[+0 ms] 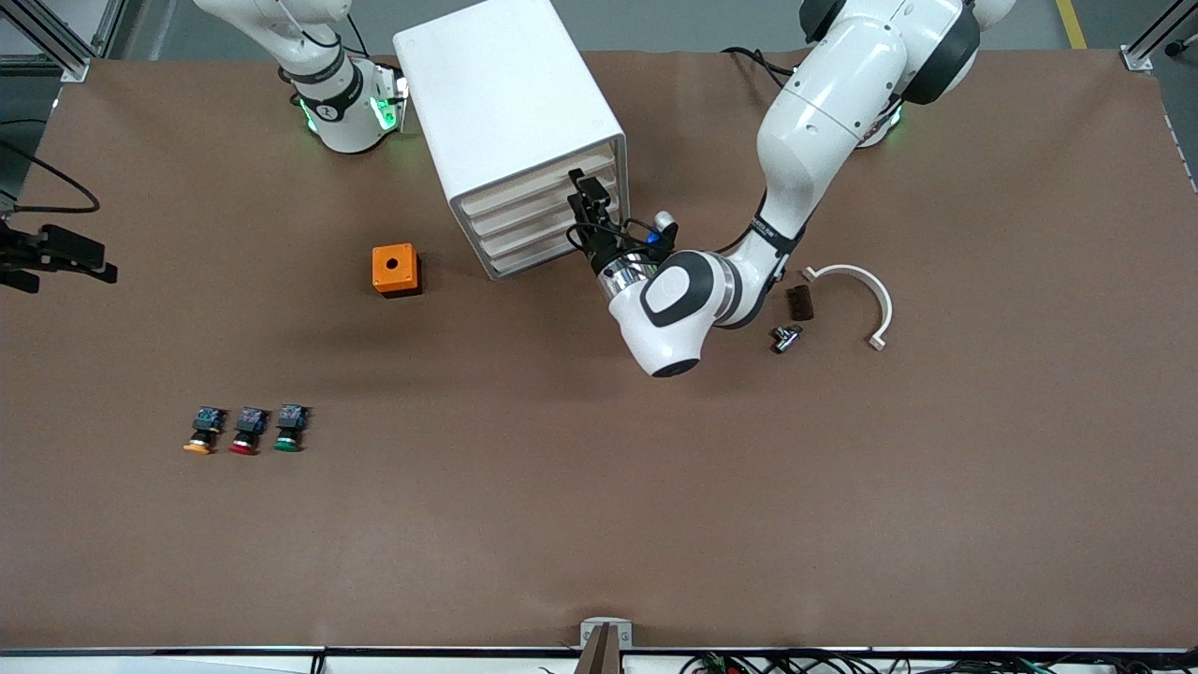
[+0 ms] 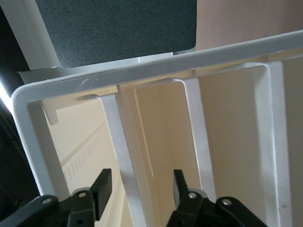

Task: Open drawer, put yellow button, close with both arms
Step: 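Pull the drawer open with the left gripper while the right gripper reaches buttons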

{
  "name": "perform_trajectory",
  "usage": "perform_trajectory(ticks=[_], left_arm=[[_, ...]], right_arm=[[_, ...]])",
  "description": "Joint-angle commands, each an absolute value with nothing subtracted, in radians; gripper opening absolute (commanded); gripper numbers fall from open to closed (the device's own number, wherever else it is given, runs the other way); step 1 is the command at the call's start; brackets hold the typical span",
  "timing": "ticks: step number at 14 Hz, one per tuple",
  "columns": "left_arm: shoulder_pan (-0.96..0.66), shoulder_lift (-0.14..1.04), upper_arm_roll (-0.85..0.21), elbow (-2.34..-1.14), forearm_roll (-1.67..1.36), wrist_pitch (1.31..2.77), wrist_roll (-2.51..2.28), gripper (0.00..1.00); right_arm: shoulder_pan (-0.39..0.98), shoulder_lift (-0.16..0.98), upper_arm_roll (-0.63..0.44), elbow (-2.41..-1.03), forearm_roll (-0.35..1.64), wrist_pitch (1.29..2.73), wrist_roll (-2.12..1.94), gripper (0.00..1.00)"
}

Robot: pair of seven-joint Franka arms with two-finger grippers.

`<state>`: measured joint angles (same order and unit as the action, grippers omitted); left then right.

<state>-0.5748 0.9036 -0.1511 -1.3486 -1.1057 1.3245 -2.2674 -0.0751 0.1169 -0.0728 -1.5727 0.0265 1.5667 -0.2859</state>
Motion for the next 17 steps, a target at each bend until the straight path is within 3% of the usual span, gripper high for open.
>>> perform_trajectory(ticks=[1, 4, 9, 17], left_arm=[[-0.600, 0.900, -0.144, -1.353, -1.141, 1.324, -2.287, 0.57], [-0.615, 0.899, -0.146, -1.353, -1.153, 1.319, -2.309, 0.44], [-0.621, 0.897, -0.147, -1.353, -1.172, 1.312, -2.315, 0.00], [-0.588, 0.894, -0.144, -1.351, -1.172, 1.296, -2.315, 0.00]], right_arm=[[-0.002, 0.283, -0.067, -1.499, 0.023, 1.563, -0.290, 1.00], [-0.049, 0.340, -0.069, -1.490, 0.037, 1.575, -0.299, 1.00], [-0.087, 0.390, -0.072, -1.491, 0.031, 1.719, -0.301, 1.00], [-0.189, 0.570, -0.078, -1.526, 0.023, 2.166, -0.259, 1.00]])
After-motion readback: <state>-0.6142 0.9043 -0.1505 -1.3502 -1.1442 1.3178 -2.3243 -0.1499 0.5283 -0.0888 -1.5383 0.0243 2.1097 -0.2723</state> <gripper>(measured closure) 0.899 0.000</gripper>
